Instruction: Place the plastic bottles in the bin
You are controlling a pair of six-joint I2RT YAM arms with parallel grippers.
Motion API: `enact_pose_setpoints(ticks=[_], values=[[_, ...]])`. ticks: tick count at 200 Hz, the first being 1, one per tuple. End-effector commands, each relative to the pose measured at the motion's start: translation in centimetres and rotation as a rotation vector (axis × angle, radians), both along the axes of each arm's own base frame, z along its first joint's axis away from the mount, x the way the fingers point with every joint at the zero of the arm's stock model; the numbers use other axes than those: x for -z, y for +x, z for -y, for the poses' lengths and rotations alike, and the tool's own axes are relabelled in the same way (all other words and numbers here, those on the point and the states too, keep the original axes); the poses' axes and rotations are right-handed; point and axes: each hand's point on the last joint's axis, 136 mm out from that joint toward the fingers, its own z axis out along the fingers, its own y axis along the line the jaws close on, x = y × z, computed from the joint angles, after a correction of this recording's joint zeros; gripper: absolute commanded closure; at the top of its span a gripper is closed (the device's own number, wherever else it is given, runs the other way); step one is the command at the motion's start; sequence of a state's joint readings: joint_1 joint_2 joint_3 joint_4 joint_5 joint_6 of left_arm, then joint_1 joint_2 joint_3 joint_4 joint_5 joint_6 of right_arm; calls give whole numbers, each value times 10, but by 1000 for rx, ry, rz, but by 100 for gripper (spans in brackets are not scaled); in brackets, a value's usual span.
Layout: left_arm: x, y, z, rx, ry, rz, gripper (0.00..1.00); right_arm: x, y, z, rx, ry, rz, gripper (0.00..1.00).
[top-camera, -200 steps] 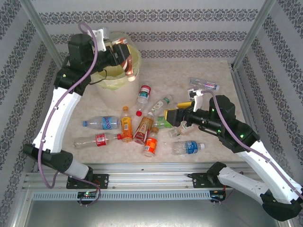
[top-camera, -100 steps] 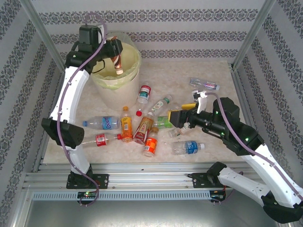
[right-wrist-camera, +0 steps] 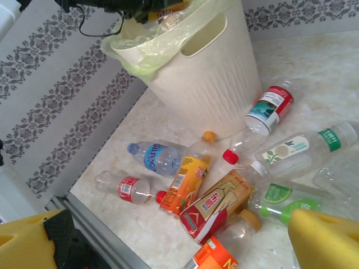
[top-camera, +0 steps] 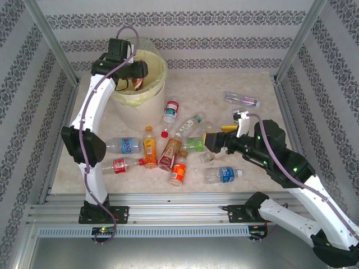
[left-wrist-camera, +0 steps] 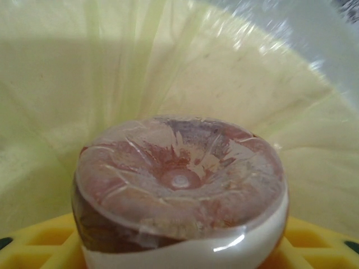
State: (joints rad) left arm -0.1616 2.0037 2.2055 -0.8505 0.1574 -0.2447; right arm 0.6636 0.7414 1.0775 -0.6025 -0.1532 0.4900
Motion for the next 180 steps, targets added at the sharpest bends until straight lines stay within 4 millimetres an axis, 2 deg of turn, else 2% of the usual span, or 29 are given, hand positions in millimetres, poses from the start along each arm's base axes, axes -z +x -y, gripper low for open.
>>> enact_pose_setpoints(ticks=[1,30,55,104,129,149,180], values=[[12,-3,-9,-7,30,-56,39,7,3,13,60,-46,4,2],[29,-4,-6,-2,20,-107,37,23,9,28,149,-98,-48,2],[26,-7,-6,-9,9,-107,30,45,10,35,180,-146,-108,2],[-9,-16,-5,0,-12,-49,9,78,3,40,190,-192,-203,2],[-28,-23,-5,3,-26,-14,1,97,3,53,274,-218,-270,2],[-47,-31,-5,9,-40,25,0,113,0,63,344,-218,-338,2],[-88,-51,-9,8,-44,113,0,139,-8,74,426,-212,-445,2]])
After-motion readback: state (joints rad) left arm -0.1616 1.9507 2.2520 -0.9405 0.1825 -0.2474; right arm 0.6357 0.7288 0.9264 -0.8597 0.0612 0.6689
